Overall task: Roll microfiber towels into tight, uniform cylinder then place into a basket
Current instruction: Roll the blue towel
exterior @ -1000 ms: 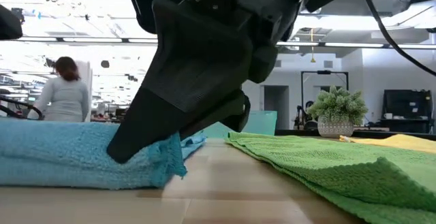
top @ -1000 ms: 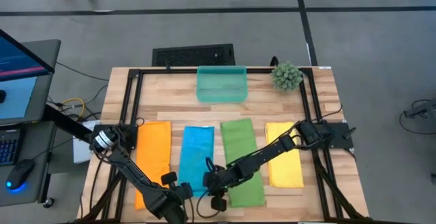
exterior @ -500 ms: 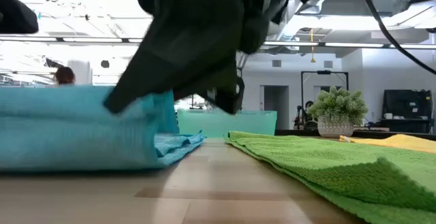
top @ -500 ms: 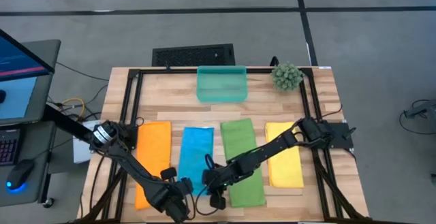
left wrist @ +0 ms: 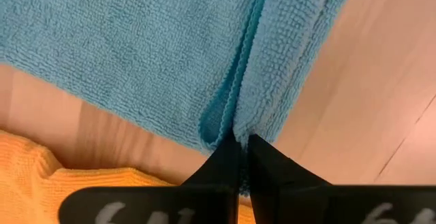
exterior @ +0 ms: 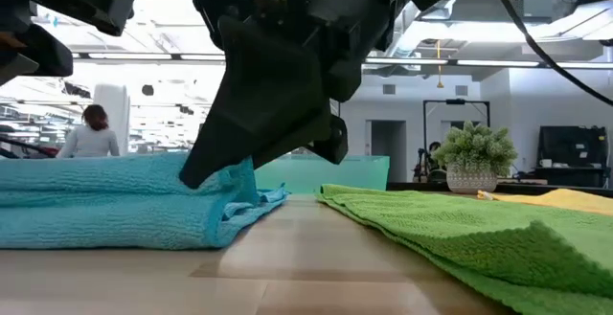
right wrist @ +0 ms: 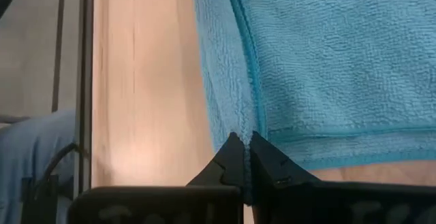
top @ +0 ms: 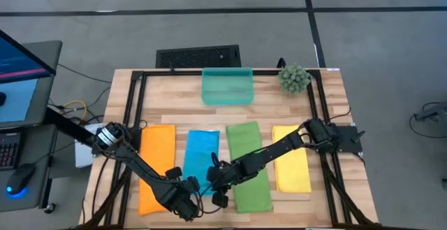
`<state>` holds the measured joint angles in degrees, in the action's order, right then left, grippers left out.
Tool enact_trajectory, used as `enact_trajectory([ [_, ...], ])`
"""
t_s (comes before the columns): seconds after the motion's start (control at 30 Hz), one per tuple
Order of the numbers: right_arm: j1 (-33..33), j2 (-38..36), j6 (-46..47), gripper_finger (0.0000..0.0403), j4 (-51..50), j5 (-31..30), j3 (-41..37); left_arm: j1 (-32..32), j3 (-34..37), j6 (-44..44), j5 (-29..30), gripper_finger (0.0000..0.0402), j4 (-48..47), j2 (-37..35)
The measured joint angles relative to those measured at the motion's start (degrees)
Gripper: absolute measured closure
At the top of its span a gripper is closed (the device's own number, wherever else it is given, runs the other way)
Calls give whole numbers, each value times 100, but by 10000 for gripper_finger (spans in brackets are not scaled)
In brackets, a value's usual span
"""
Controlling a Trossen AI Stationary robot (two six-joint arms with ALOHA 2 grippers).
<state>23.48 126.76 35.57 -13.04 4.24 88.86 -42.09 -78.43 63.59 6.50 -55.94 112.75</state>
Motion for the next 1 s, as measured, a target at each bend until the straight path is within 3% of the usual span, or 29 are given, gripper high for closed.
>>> enact_trajectory([
  [0.33,15,4,-7,368,-69,-414,-45,11,4,77,304,397,-22,4],
  [0.73,14,7,-142,308,-12,-418,-214,13,4,114,450,330,-13,7],
  [1.0,-42,7,-159,269,7,-417,-214,13,4,278,590,318,-41,9],
])
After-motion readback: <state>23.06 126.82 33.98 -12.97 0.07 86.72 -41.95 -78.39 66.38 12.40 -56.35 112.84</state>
